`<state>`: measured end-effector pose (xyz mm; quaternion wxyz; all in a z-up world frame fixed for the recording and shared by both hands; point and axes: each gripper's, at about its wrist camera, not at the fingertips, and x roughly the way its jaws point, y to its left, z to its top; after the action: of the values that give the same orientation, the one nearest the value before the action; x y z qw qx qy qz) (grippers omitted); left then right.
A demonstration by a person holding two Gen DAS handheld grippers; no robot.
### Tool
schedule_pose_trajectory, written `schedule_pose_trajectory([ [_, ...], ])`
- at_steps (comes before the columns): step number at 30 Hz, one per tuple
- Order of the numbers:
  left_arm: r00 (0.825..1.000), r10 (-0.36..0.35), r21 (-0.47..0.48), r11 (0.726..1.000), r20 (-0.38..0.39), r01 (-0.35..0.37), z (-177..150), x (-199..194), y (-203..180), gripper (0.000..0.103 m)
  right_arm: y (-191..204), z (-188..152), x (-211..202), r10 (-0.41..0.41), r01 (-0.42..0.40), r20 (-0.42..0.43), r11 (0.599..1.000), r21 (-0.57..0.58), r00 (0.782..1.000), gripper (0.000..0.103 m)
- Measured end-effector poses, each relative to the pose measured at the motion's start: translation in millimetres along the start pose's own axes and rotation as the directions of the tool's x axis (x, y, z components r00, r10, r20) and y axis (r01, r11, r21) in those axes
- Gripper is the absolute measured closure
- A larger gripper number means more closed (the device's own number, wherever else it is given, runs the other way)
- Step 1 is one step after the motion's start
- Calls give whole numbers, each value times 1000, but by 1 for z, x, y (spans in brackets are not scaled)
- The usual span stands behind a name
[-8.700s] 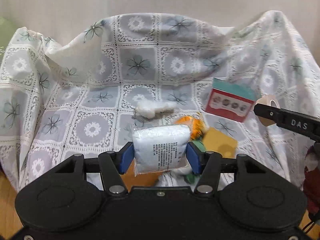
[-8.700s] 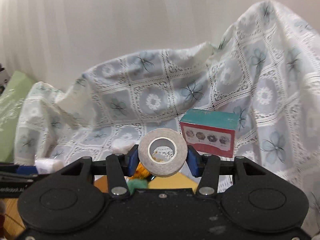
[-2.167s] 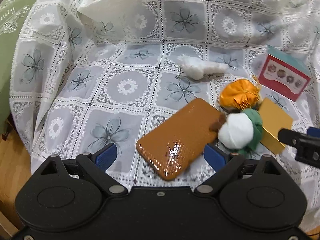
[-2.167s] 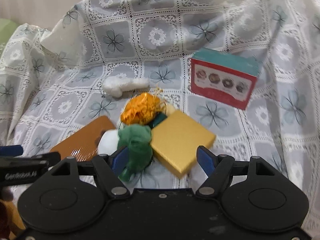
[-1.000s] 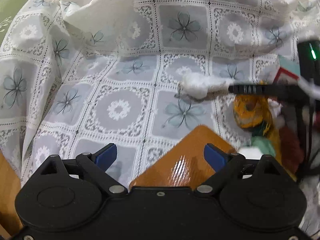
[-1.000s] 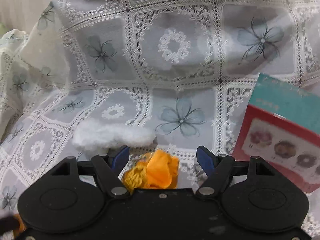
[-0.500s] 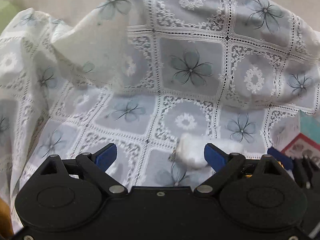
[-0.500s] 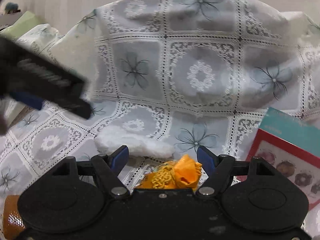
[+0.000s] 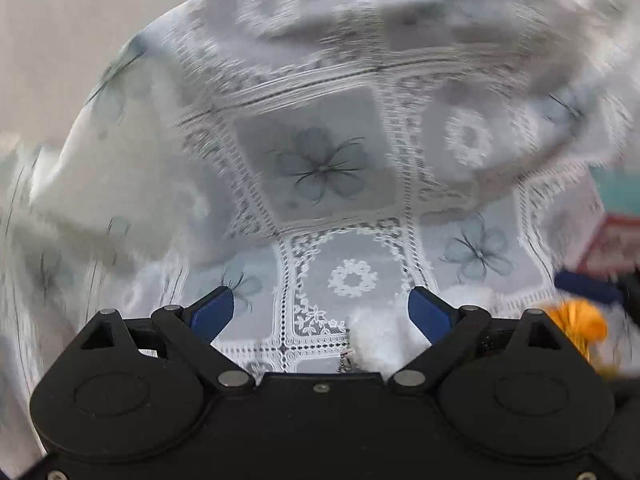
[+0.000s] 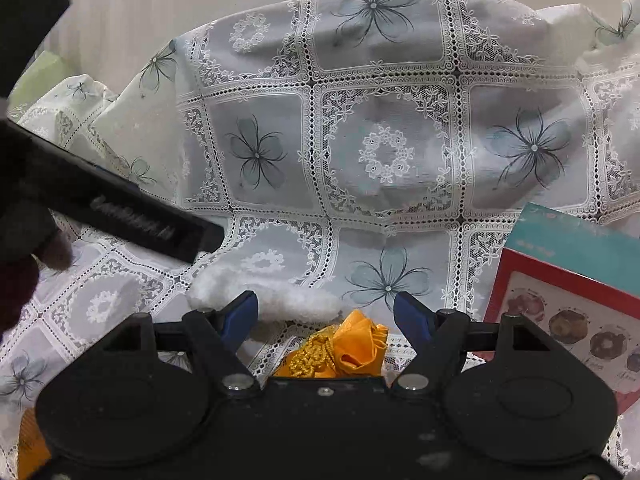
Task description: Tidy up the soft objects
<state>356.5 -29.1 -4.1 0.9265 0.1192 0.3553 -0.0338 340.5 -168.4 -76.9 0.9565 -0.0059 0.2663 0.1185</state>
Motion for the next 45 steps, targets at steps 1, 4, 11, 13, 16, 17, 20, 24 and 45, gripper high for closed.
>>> schedule_pose_trajectory([
  [1,1000,-18,44,999,4,18,-1,-1,0,12,0,0,0,-2,2,5,1000,3,1000,28],
  [4,998,-57,140,988,-19,59,1,3,1,12,-4,-1,-2,-10,9,19,999,32,1000,29],
  [11,978,-189,171,964,-90,202,-1,18,14,12,-24,1,3,0,3,-16,985,172,1000,28],
  [13,973,-209,214,950,-97,226,-6,17,10,12,-31,2,5,19,-11,-33,976,218,999,28],
  [16,965,-244,305,916,-97,262,-11,14,-6,12,-40,1,7,32,-20,-38,960,279,999,26],
  [17,964,-248,332,905,-95,266,-12,15,-12,12,-43,1,7,35,-21,-41,955,296,999,26],
  [20,963,-249,387,882,-106,270,-11,24,-32,12,-44,1,7,29,-13,-48,951,309,998,25],
  [24,962,-235,401,875,-136,271,-10,43,-48,37,-37,1,6,0,12,-44,962,273,999,25],
  [45,953,-192,-290,949,-234,120,-56,18,41,55,-14,2,8,-54,61,-63,991,116,997,25],
])
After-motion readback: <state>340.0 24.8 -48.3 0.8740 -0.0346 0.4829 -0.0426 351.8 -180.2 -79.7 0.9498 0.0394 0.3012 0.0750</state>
